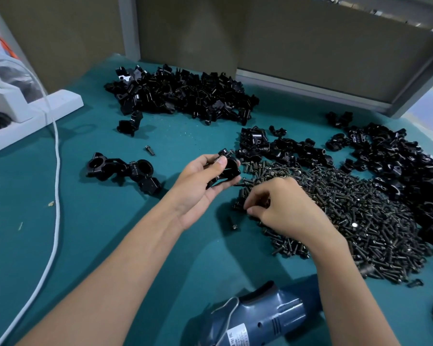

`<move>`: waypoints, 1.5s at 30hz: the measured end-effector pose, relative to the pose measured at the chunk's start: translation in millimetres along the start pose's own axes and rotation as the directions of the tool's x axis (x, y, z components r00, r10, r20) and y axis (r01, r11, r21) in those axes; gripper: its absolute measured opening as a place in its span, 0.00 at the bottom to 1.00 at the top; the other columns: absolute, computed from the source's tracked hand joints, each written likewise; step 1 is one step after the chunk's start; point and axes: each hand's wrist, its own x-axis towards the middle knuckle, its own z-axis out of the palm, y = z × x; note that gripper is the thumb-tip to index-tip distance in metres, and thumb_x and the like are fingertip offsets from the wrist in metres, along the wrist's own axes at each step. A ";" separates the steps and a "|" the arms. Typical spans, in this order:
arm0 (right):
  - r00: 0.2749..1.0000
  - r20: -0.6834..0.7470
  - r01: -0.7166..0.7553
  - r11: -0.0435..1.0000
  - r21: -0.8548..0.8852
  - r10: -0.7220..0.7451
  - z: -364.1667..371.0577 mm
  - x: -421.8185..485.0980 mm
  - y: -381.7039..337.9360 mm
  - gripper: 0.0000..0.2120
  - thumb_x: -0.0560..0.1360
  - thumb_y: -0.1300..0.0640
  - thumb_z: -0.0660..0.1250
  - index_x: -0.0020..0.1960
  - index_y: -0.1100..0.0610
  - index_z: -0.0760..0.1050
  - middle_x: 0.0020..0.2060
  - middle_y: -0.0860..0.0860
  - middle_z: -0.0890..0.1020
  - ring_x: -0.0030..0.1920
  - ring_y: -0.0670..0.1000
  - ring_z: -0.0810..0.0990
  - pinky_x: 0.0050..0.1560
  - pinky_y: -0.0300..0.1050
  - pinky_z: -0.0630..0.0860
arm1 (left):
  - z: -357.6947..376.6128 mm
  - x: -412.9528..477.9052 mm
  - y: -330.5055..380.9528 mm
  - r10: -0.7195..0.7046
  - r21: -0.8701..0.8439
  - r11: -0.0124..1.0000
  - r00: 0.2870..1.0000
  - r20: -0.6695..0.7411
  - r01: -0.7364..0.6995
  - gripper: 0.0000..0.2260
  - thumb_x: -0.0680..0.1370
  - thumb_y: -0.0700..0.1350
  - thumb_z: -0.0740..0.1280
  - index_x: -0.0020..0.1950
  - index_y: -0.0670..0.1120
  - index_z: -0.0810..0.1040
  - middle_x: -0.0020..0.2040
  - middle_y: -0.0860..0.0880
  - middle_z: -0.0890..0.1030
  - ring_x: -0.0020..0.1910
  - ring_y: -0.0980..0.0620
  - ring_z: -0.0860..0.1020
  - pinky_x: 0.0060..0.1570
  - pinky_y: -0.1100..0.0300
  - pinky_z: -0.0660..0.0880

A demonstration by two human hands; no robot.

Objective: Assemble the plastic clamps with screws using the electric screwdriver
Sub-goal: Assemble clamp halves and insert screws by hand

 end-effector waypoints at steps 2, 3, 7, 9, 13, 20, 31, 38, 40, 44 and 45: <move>1.000 -0.009 0.014 1.000 -0.025 -0.014 3.0 1.4 -4.1 0.05 0.72 0.59 0.73 0.43 0.49 0.83 0.40 0.44 0.83 0.42 0.46 0.80 0.48 0.50 0.80 | 0.8 -0.2 -0.4 -0.001 -0.003 1.000 1.000 -0.003 0.001 0.05 0.82 0.37 0.62 0.54 0.36 0.74 0.51 0.40 0.82 0.51 0.48 0.82 0.51 0.55 0.82; 0.999 -0.016 0.031 0.999 -0.028 -0.031 4.5 2.4 -6.3 0.05 0.72 0.58 0.73 0.45 0.49 0.83 0.41 0.45 0.83 0.44 0.48 0.80 0.48 0.51 0.79 | 1.3 -0.2 -0.7 -0.003 -0.002 1.000 1.000 -0.005 0.003 0.05 0.82 0.37 0.62 0.54 0.36 0.74 0.51 0.40 0.82 0.51 0.48 0.82 0.51 0.55 0.82; 0.990 -0.023 0.138 0.990 -0.021 -0.139 9.6 3.4 -10.7 0.07 0.72 0.59 0.72 0.50 0.51 0.81 0.45 0.48 0.83 0.48 0.51 0.80 0.50 0.51 0.77 | 2.7 -1.2 -0.3 -0.011 0.014 1.000 1.000 -0.015 0.011 0.05 0.82 0.38 0.62 0.54 0.37 0.74 0.54 0.38 0.81 0.54 0.43 0.81 0.50 0.57 0.82; 0.984 -0.009 0.180 0.980 0.080 -0.180 8.5 2.0 -10.3 0.05 0.72 0.56 0.74 0.48 0.53 0.82 0.41 0.47 0.84 0.42 0.46 0.80 0.47 0.46 0.77 | 2.8 -1.5 0.1 -0.011 0.009 1.000 1.000 -0.014 0.011 0.06 0.81 0.38 0.62 0.55 0.37 0.74 0.55 0.38 0.81 0.55 0.42 0.80 0.50 0.57 0.82; 0.966 0.190 0.162 0.982 0.094 -0.177 8.9 -0.1 -8.8 0.13 0.66 0.53 0.80 0.48 0.52 0.81 0.38 0.46 0.82 0.38 0.43 0.79 0.43 0.39 0.77 | 1.6 -1.3 0.3 -0.014 -0.011 1.000 1.000 -0.008 0.014 0.06 0.81 0.38 0.62 0.56 0.36 0.74 0.54 0.39 0.81 0.54 0.45 0.81 0.53 0.54 0.81; 0.992 -0.054 0.123 0.979 0.162 -0.116 6.7 1.3 -0.4 0.07 0.76 0.63 0.69 0.48 0.54 0.84 0.37 0.45 0.84 0.39 0.41 0.80 0.43 0.26 0.72 | 1.7 -1.8 -0.9 -0.028 -0.015 0.999 1.000 0.010 0.028 0.06 0.81 0.38 0.63 0.55 0.36 0.74 0.52 0.39 0.82 0.52 0.46 0.82 0.51 0.55 0.82; 0.968 -0.212 -0.014 0.871 0.491 0.135 1.1 3.6 5.8 0.08 0.81 0.57 0.62 0.45 0.51 0.77 0.31 0.45 0.77 0.32 0.44 0.72 0.36 0.44 0.71 | 7.3 -5.4 -11.2 -0.027 0.419 0.908 0.995 0.098 -0.017 0.02 0.80 0.38 0.65 0.52 0.43 0.74 0.47 0.46 0.80 0.47 0.53 0.81 0.52 0.62 0.79; 0.974 -0.220 0.074 0.848 0.524 0.050 5.3 0.6 4.1 0.02 0.77 0.58 0.68 0.47 0.51 0.78 0.36 0.50 0.82 0.36 0.50 0.80 0.43 0.48 0.80 | 4.4 -7.3 -10.5 0.151 0.750 0.633 0.981 0.125 -0.193 0.05 0.80 0.44 0.68 0.53 0.49 0.74 0.47 0.53 0.78 0.43 0.66 0.76 0.44 0.75 0.69; 0.964 -0.265 0.089 0.891 0.445 0.036 7.6 1.1 2.8 0.03 0.77 0.57 0.69 0.45 0.52 0.77 0.36 0.50 0.81 0.38 0.51 0.80 0.44 0.51 0.79 | 4.2 -7.4 -11.2 0.144 0.781 0.595 0.981 0.130 -0.191 0.05 0.80 0.45 0.68 0.54 0.49 0.73 0.50 0.53 0.77 0.49 0.60 0.75 0.50 0.71 0.70; 0.924 -0.382 0.125 0.921 0.369 0.028 2.5 1.2 12.1 0.05 0.78 0.61 0.67 0.45 0.53 0.76 0.36 0.45 0.80 0.37 0.45 0.78 0.40 0.39 0.76 | 4.0 -6.5 -3.9 0.051 0.676 0.732 0.997 0.063 -0.080 0.03 0.81 0.43 0.65 0.54 0.46 0.75 0.52 0.44 0.81 0.51 0.49 0.82 0.57 0.57 0.77; 0.926 -0.376 0.121 0.924 0.361 0.026 0.2 0.4 16.2 0.05 0.77 0.61 0.67 0.45 0.52 0.77 0.36 0.44 0.80 0.38 0.43 0.78 0.39 0.35 0.75 | 3.6 -6.2 -0.6 0.032 0.591 0.805 0.999 0.037 -0.047 0.03 0.81 0.42 0.64 0.53 0.44 0.75 0.52 0.43 0.82 0.48 0.48 0.84 0.53 0.58 0.79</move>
